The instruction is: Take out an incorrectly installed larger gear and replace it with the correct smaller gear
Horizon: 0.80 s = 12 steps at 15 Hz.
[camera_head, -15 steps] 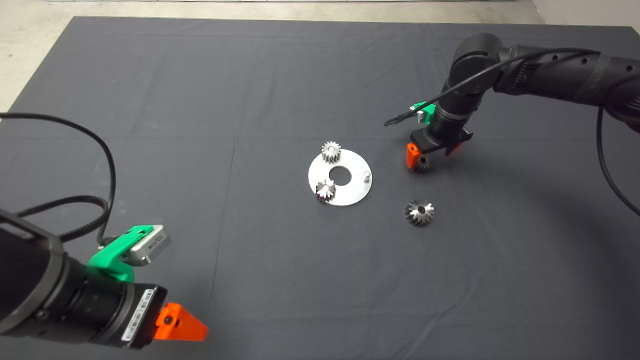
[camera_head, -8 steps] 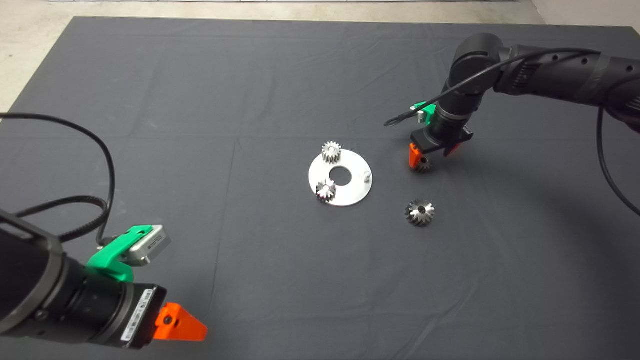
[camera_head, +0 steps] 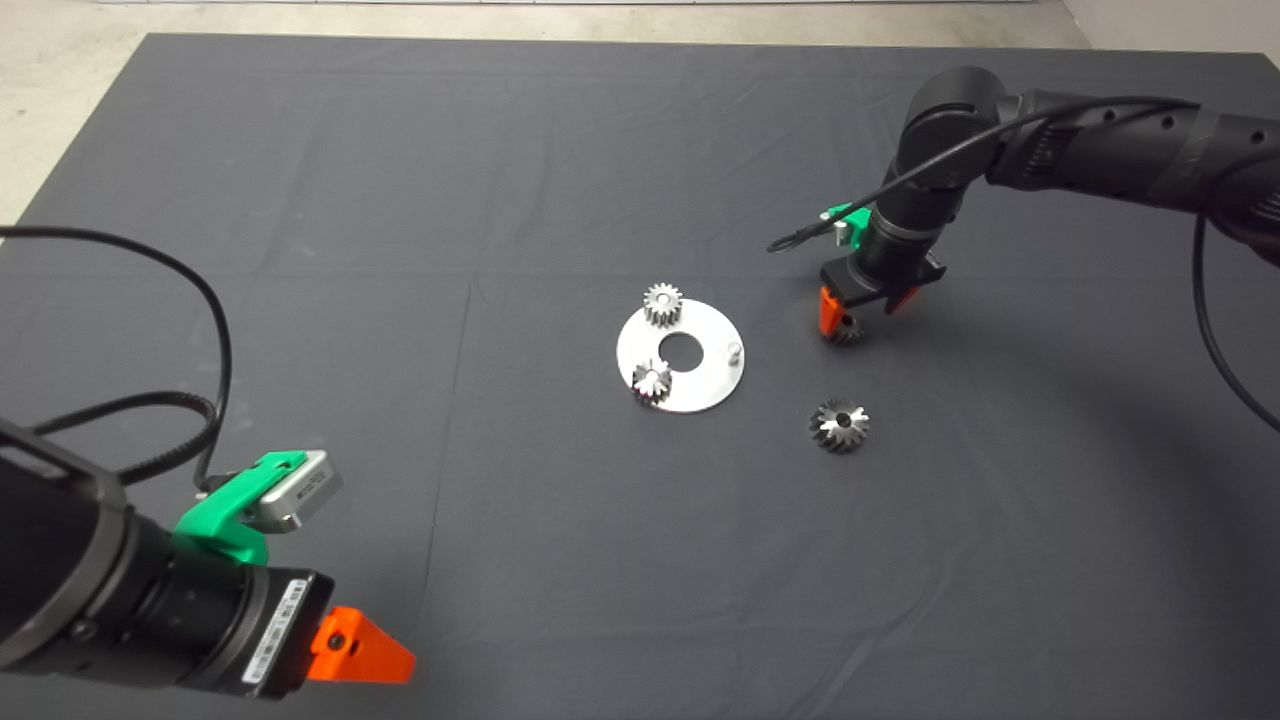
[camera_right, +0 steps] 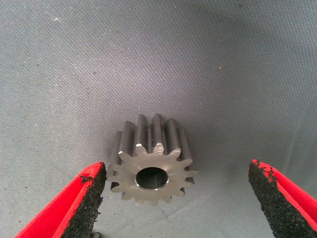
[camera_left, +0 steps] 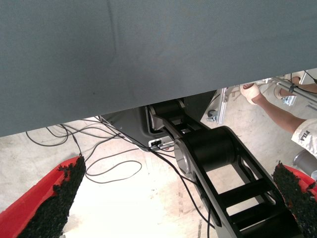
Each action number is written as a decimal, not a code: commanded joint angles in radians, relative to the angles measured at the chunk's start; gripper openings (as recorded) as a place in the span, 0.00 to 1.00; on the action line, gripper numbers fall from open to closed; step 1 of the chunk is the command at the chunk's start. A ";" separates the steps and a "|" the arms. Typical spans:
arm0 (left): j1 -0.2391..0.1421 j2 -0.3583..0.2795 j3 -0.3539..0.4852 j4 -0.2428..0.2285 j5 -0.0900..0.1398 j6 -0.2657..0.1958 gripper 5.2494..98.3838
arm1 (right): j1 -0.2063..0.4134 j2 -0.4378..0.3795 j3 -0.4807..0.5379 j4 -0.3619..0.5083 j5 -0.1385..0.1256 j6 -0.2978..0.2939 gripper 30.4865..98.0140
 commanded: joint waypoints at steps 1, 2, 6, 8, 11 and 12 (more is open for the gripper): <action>-0.010 -0.009 0.017 -0.020 0.001 0.015 0.99 | 0.021 0.005 0.000 -0.024 -0.063 0.026 0.68; -0.010 -0.006 0.017 -0.020 0.001 0.015 0.99 | 0.021 0.005 0.000 -0.024 -0.057 0.026 0.68; -0.010 -0.005 0.017 -0.020 0.001 0.015 0.99 | 0.021 0.007 0.000 -0.013 -0.048 0.027 0.67; -0.010 -0.005 0.017 -0.020 0.001 0.015 0.99 | 0.021 0.006 0.000 -0.013 -0.046 0.027 0.67; -0.010 -0.006 0.017 -0.020 0.001 0.015 0.99 | 0.021 0.008 0.000 -0.012 -0.028 0.027 0.67; -0.010 -0.006 0.017 -0.020 0.001 0.015 0.99 | 0.021 0.008 0.000 -0.011 -0.023 0.033 0.67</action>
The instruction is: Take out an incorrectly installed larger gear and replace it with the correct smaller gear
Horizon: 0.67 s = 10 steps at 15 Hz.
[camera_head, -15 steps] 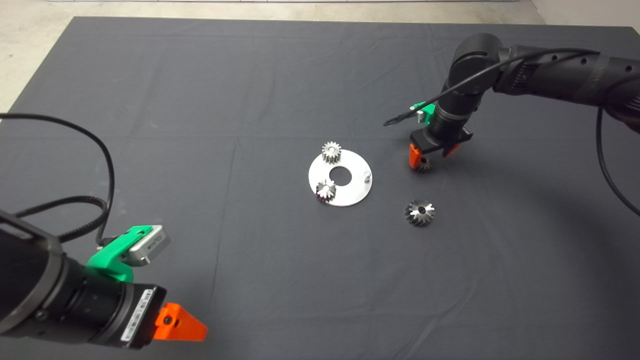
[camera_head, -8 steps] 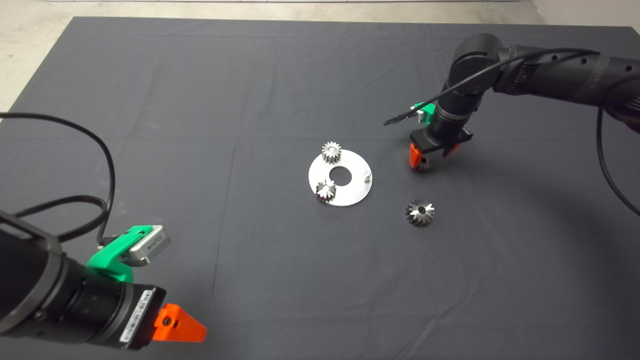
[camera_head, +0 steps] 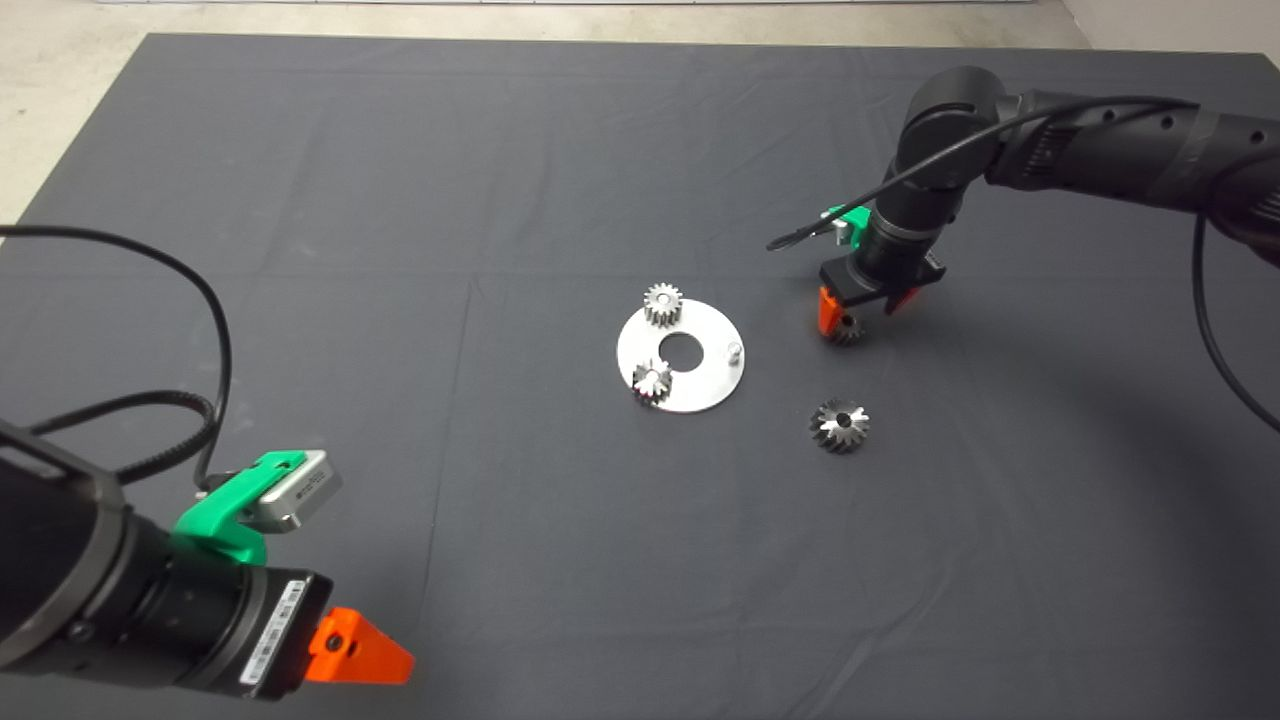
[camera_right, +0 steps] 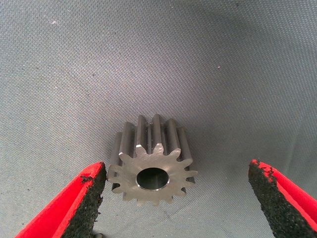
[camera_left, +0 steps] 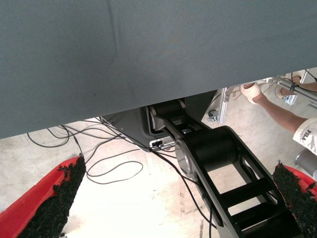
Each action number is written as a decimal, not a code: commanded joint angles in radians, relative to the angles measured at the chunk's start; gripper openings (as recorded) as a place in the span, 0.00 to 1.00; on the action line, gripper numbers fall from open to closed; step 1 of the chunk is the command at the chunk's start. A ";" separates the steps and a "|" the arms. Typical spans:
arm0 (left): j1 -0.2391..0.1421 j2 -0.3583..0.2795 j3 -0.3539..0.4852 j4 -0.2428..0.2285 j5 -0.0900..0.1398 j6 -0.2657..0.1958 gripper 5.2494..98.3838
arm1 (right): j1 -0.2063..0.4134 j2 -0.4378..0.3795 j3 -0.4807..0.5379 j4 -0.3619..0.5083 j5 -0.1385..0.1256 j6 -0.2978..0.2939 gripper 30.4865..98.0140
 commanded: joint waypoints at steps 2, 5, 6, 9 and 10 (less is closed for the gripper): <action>-0.011 -0.005 0.017 -0.020 0.001 0.003 0.99 | 0.021 0.013 0.000 -0.008 -0.012 0.012 0.67; -0.011 -0.005 0.017 -0.020 0.001 0.003 0.99 | 0.020 0.019 -0.001 -0.008 -0.003 0.012 0.67; -0.011 -0.005 0.017 -0.020 0.001 0.003 0.99 | 0.020 0.019 -0.001 -0.008 0.008 0.012 0.67; -0.011 -0.003 0.017 -0.020 0.001 0.003 0.99 | 0.020 0.021 -0.001 -0.008 0.011 0.012 0.67; -0.011 -0.002 0.017 -0.020 0.001 0.003 0.99 | 0.020 0.019 -0.001 -0.008 0.011 0.012 0.67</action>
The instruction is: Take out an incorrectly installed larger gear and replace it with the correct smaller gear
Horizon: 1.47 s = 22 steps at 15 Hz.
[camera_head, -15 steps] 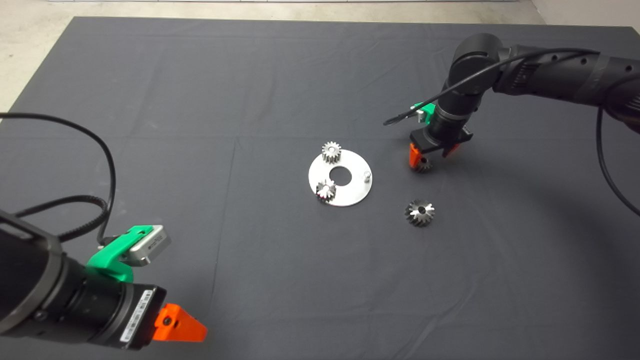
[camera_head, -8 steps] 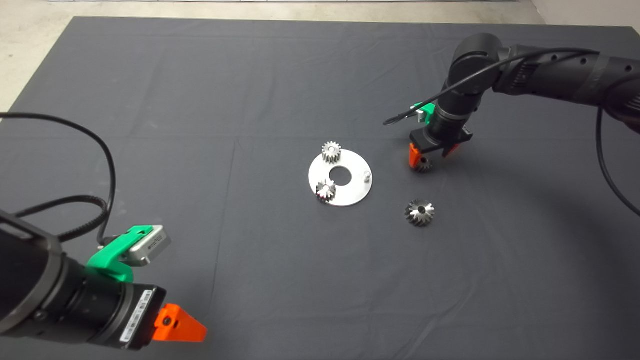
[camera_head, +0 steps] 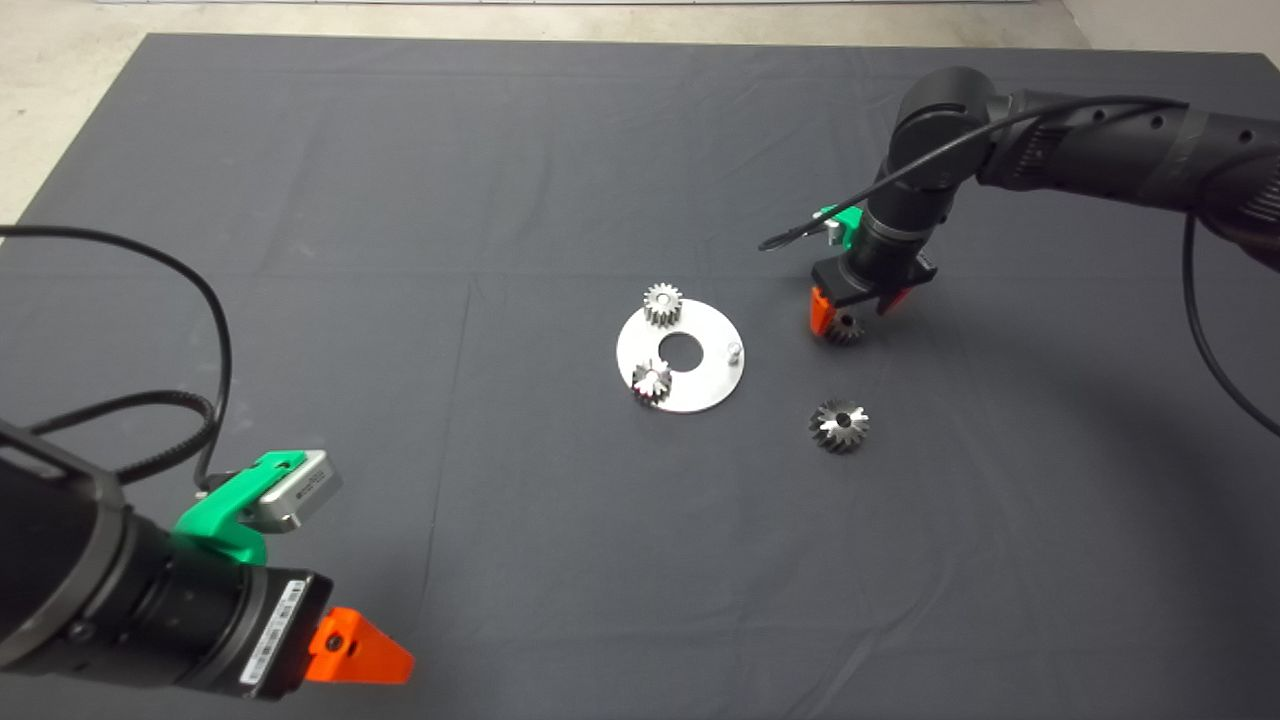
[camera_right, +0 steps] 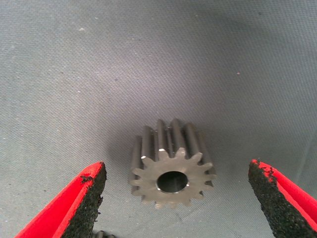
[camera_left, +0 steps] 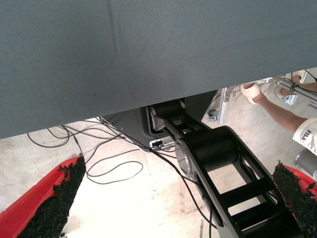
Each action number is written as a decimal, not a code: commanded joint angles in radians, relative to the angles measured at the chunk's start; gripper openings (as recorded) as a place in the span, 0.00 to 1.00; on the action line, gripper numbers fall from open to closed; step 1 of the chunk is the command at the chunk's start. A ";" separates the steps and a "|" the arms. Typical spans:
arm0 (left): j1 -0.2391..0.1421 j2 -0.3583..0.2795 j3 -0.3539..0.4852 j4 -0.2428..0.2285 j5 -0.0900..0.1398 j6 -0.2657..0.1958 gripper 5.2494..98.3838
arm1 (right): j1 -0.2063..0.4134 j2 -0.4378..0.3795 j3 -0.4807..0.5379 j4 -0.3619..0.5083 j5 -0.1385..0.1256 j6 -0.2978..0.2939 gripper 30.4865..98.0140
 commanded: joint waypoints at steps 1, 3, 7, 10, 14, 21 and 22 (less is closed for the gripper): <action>-0.010 -0.002 0.017 -0.020 0.001 0.003 0.99 | 0.020 0.002 -0.002 -0.009 0.003 0.006 0.67; -0.010 -0.002 0.017 -0.020 0.001 0.003 0.99 | 0.020 0.002 -0.001 -0.009 0.003 0.006 0.67; -0.010 -0.005 0.017 -0.020 0.000 0.003 0.99 | 0.016 -0.001 -0.013 -0.008 0.003 0.006 0.59; -0.010 -0.003 0.017 -0.020 0.001 0.003 0.99 | 0.009 0.002 -0.016 -0.009 0.004 0.006 0.59; -0.010 -0.003 0.017 -0.020 0.001 0.003 0.99 | -0.003 0.003 -0.015 -0.008 0.010 0.006 0.59; -0.010 -0.006 0.017 -0.020 0.000 0.003 0.99 | 0.000 0.003 -0.015 -0.008 0.018 0.003 0.49; -0.010 -0.006 0.017 -0.020 0.000 0.003 0.99 | 0.000 0.003 -0.015 -0.008 0.033 0.001 0.46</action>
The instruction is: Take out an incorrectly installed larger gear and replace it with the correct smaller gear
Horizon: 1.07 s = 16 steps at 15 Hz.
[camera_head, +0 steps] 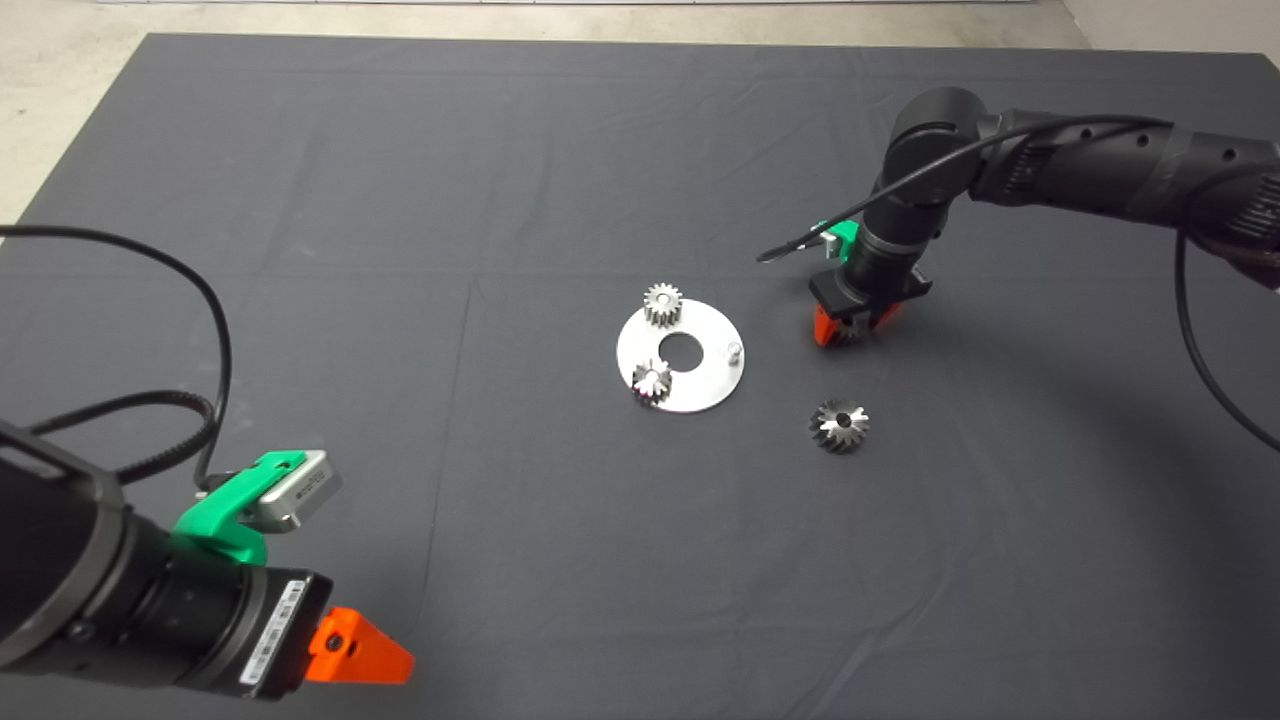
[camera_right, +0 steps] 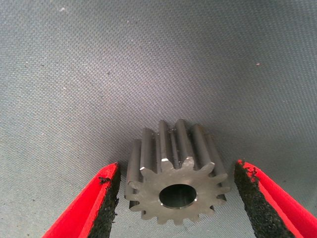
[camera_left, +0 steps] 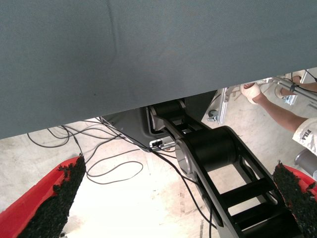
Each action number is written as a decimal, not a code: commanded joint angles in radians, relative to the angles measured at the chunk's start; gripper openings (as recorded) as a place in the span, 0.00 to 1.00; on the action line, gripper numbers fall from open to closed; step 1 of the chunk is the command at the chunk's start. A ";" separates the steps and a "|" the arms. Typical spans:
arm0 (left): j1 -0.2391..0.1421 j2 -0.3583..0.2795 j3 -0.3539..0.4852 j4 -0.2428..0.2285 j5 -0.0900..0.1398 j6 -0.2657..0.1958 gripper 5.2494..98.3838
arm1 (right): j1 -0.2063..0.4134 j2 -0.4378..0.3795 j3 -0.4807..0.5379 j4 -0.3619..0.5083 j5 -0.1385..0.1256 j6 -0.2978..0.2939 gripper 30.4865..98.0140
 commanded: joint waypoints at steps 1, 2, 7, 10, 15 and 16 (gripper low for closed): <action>-0.011 -0.006 0.017 -0.020 0.001 0.003 0.99 | 0.027 0.005 0.001 -0.009 0.041 -0.003 0.45; -0.011 -0.007 0.018 -0.020 0.000 0.002 0.99 | 0.027 0.005 0.001 -0.010 0.047 -0.003 0.45; -0.011 -0.010 0.018 -0.023 0.000 0.000 0.99 | 0.025 0.004 0.007 -0.010 0.084 -0.003 0.38; -0.011 -0.009 0.018 -0.023 0.000 -0.001 0.99 | 0.027 0.004 0.007 -0.009 0.082 -0.003 0.30; -0.011 -0.010 0.018 -0.023 0.000 -0.002 0.99 | 0.028 -0.003 0.010 0.022 0.076 -0.003 0.23; -0.011 -0.010 0.018 -0.023 0.000 -0.002 0.99 | 0.030 -0.003 0.009 0.023 0.076 -0.003 0.20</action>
